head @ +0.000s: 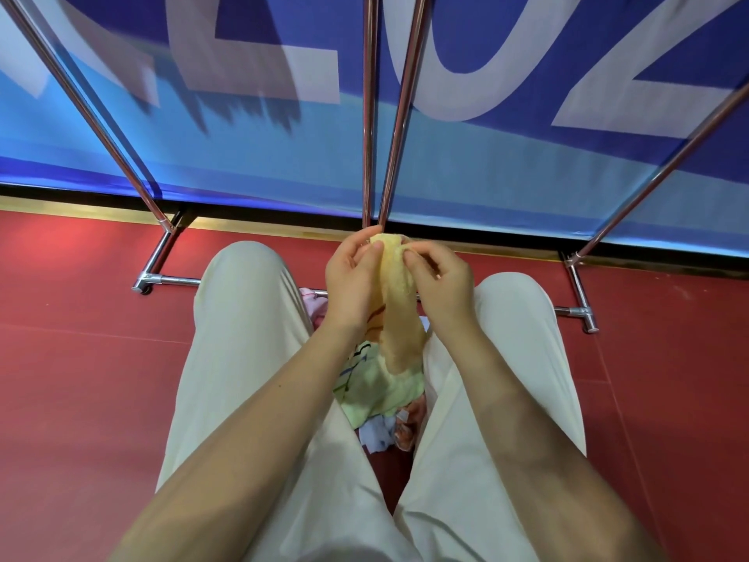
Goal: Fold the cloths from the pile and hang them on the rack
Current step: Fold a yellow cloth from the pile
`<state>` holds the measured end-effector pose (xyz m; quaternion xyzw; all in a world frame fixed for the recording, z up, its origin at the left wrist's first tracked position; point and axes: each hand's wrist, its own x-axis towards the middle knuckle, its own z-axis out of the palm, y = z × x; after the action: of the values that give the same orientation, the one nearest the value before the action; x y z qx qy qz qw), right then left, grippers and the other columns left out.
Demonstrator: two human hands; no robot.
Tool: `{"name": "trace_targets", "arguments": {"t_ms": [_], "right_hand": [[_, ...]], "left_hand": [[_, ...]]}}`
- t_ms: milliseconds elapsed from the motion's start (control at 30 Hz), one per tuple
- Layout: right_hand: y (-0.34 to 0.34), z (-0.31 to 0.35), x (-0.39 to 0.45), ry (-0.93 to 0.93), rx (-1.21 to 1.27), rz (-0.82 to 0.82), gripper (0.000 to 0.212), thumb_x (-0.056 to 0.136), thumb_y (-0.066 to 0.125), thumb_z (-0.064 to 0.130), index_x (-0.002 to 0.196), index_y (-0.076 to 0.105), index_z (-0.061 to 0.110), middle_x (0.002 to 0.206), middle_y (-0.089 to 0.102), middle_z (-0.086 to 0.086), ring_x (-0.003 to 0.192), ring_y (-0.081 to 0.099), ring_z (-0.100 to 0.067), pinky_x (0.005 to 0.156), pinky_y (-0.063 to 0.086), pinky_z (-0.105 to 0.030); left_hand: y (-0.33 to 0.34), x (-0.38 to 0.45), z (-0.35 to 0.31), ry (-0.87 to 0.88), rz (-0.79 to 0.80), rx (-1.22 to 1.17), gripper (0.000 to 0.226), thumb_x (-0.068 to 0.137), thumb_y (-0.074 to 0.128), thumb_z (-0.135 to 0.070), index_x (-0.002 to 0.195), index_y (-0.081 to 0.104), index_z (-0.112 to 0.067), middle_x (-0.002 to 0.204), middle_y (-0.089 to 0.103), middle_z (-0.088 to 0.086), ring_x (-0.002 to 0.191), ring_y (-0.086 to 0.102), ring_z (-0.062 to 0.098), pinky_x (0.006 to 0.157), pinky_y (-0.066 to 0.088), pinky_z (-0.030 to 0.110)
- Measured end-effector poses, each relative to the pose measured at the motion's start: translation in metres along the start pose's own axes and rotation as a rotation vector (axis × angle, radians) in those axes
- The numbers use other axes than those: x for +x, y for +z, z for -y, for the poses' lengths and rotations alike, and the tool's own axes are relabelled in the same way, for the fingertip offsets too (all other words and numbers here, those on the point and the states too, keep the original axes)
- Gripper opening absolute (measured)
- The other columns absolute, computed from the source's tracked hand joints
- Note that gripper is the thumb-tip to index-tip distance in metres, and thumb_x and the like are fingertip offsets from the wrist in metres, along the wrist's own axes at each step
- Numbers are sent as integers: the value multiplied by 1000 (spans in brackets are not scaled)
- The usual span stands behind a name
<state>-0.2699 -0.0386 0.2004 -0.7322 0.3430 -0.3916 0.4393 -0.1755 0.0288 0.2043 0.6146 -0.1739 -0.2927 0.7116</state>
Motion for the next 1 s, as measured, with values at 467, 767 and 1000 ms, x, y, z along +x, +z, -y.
{"name": "trace_targets", "arguments": {"t_ms": [467, 767, 1000], "right_hand": [[4, 4, -2, 84, 24, -47, 25, 86, 68, 20, 71, 52, 32, 62, 56, 21, 60, 48, 2, 58, 39, -16], [-1, 9, 2, 226, 215, -89, 18, 85, 70, 13, 71, 61, 19, 62, 57, 12, 56, 50, 3, 57, 41, -14], [0, 10, -2, 192, 245, 75, 17, 88, 63, 4, 90, 64, 21, 83, 64, 10, 74, 58, 3, 71, 46, -15]], "left_hand": [[2, -1, 4, 22, 133, -6, 24, 93, 56, -9, 109, 70, -21, 104, 72, 9, 101, 67, 26, 93, 53, 46], [1, -6, 2, -27, 246, -70, 30, 91, 64, -12, 121, 65, -13, 103, 73, 0, 100, 67, 12, 91, 52, 28], [-3, 1, 6, -13, 156, -94, 29, 95, 52, -6, 114, 67, -23, 102, 69, 5, 90, 62, 17, 80, 51, 31]]}}
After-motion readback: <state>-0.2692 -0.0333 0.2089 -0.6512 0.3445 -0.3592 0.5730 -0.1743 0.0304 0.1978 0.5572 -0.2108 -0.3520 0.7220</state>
